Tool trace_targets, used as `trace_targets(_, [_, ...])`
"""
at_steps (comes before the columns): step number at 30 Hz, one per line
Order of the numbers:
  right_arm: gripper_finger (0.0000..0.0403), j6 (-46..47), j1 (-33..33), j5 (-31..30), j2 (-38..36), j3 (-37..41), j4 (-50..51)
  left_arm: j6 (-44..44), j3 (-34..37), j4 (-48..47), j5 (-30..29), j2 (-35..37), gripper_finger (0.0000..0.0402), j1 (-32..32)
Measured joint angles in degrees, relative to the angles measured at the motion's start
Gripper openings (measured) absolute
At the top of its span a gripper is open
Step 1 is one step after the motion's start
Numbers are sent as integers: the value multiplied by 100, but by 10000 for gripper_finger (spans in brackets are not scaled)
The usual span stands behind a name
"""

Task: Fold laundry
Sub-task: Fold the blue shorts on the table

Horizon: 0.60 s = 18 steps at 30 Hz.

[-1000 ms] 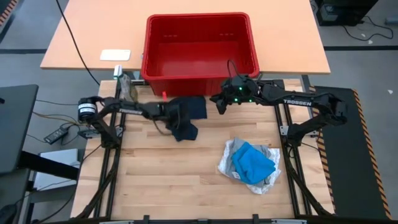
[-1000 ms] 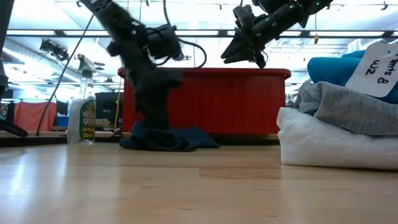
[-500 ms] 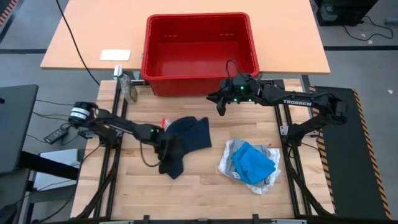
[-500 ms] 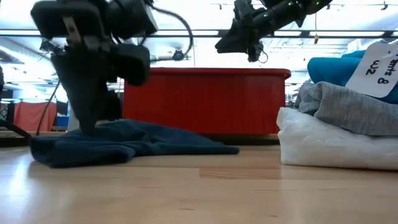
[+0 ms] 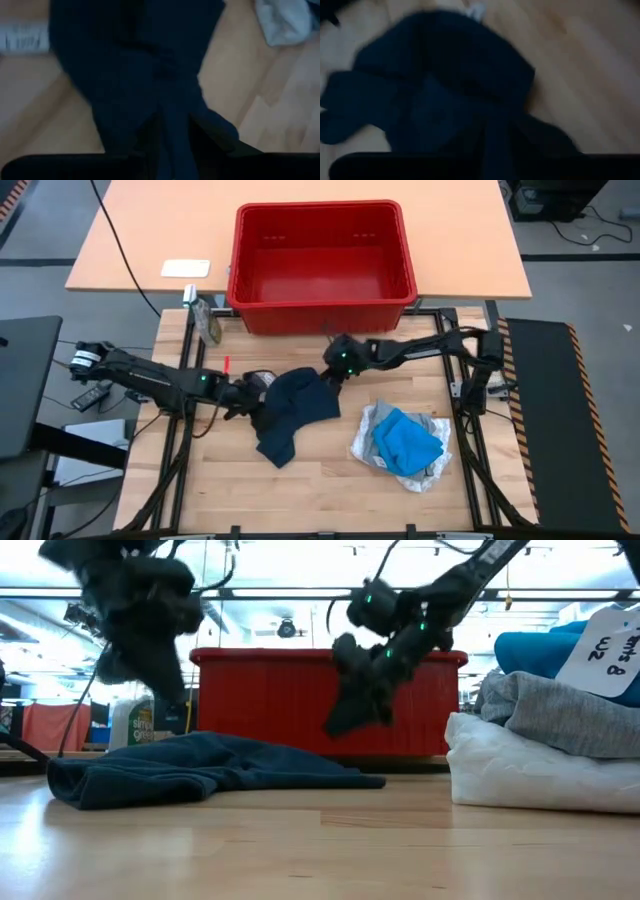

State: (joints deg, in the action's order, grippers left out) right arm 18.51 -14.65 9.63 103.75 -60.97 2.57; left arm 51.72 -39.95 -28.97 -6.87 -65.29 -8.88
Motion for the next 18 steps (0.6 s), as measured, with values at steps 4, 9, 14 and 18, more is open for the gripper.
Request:
trace_targets(4, [82, 241, 109, 8, 500, 0, 259, 923, 755, 684, 4, 98, 103, -134])
trace_targets(9, [71, 574, 235, 791, 548, -29, 1419, 1777, 1172, 906, 4, 78, 103, -331])
trace_targets(14, [66, 619, 507, 1540, -3, 17, 3206, 1739, 1190, 936, 6, 80, 103, -466])
trace_targets(18, [67, 694, 469, 1401, -693, -2, 3160, 1675, 1190, 815, -83, 80, 103, -443])
